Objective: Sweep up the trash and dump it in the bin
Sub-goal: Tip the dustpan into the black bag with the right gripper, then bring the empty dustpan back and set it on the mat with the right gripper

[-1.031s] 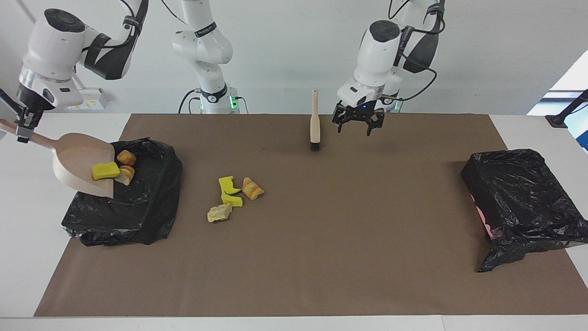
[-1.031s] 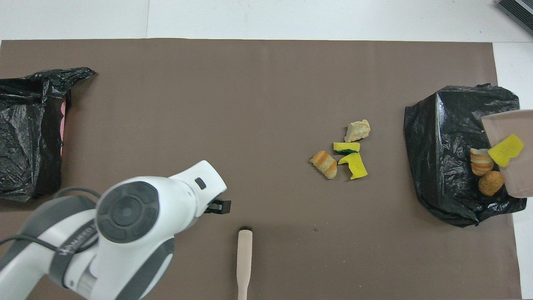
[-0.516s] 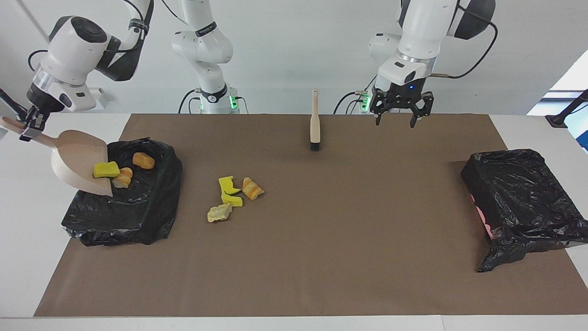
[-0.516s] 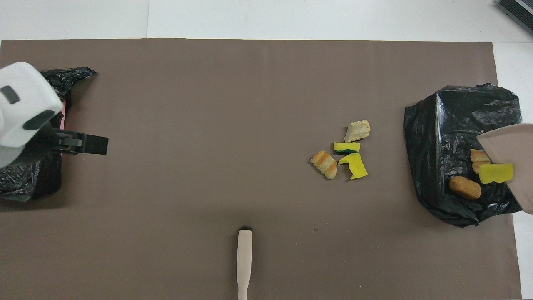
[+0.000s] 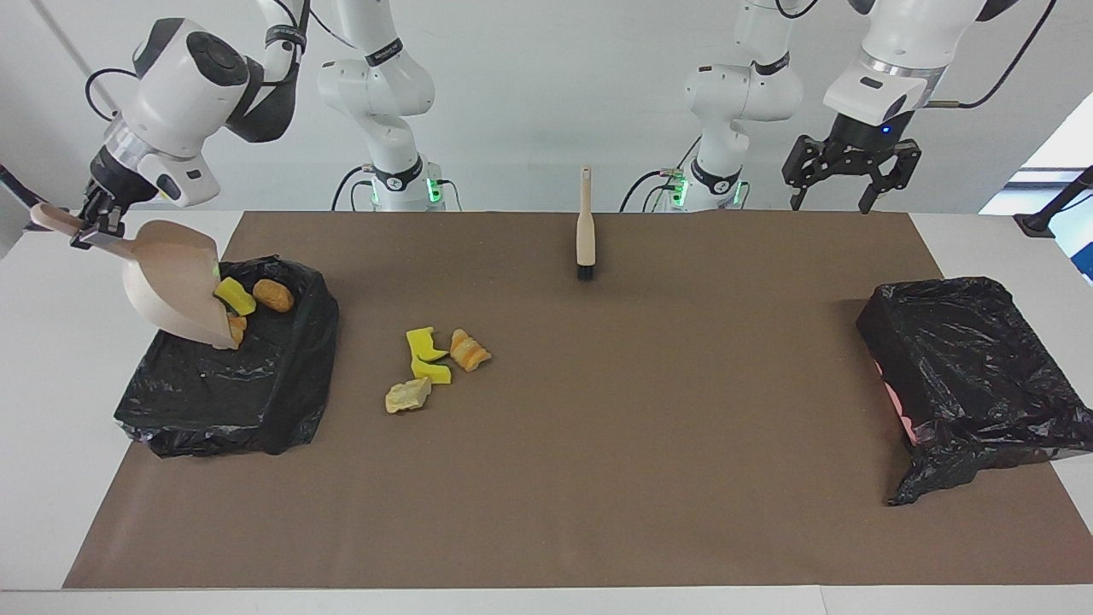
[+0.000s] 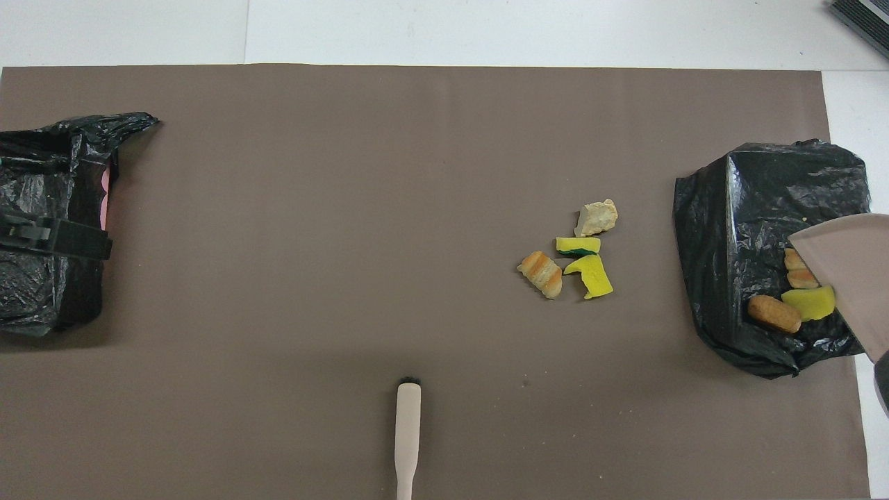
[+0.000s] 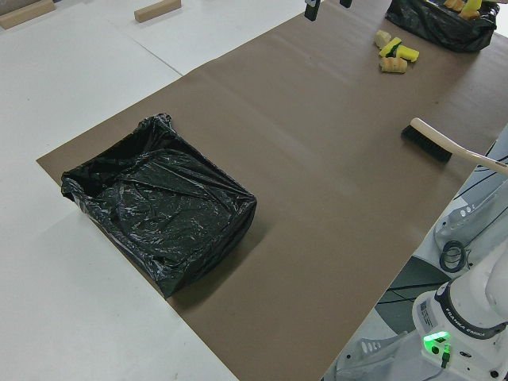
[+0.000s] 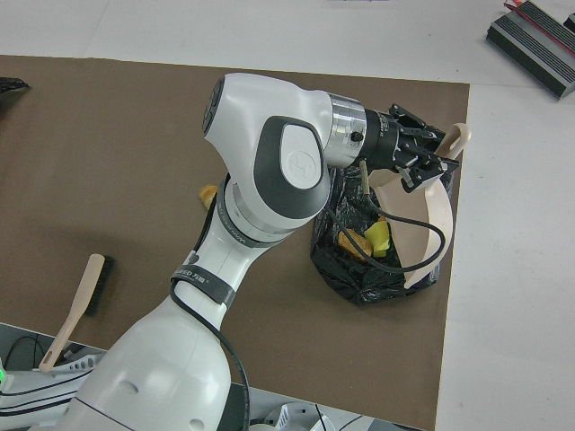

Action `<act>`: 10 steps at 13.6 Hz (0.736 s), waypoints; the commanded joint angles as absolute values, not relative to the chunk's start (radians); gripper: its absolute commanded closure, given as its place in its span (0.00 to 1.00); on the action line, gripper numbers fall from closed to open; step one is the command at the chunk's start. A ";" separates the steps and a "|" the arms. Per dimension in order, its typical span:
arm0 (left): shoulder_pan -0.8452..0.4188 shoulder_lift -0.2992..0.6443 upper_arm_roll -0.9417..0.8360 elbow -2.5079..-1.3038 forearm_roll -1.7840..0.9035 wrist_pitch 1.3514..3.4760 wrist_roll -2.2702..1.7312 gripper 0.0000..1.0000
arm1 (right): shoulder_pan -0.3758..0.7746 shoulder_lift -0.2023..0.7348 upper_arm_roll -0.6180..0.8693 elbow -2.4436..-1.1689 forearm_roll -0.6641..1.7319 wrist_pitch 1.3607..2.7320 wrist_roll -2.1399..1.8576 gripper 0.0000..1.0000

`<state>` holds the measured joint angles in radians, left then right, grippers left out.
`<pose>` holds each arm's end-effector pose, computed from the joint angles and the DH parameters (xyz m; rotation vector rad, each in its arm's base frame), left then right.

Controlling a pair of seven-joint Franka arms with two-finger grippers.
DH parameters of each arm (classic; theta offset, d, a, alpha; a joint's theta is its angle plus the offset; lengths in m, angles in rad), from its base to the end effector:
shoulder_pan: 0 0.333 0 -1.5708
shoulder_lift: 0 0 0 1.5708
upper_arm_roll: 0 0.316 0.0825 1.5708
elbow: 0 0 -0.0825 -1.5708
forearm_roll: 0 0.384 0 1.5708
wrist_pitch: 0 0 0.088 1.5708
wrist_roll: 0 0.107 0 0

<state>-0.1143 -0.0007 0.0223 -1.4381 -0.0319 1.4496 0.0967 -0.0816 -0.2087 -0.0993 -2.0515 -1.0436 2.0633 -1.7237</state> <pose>0.5386 -0.0534 0.6760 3.0955 -0.2993 0.0191 0.5065 -0.1428 0.5741 1.2774 1.9170 -0.8137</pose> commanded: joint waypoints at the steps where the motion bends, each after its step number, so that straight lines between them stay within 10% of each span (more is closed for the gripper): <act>1: -0.049 0.014 0.012 -1.385 -0.071 1.408 0.271 0.00 | -0.063 -0.239 -0.040 -1.981 -1.065 1.900 -1.677 1.00; 10: -0.064 -0.086 0.020 -1.537 -0.045 1.410 0.207 0.00 | -0.061 -0.249 0.170 -1.870 -0.752 1.563 -1.251 1.00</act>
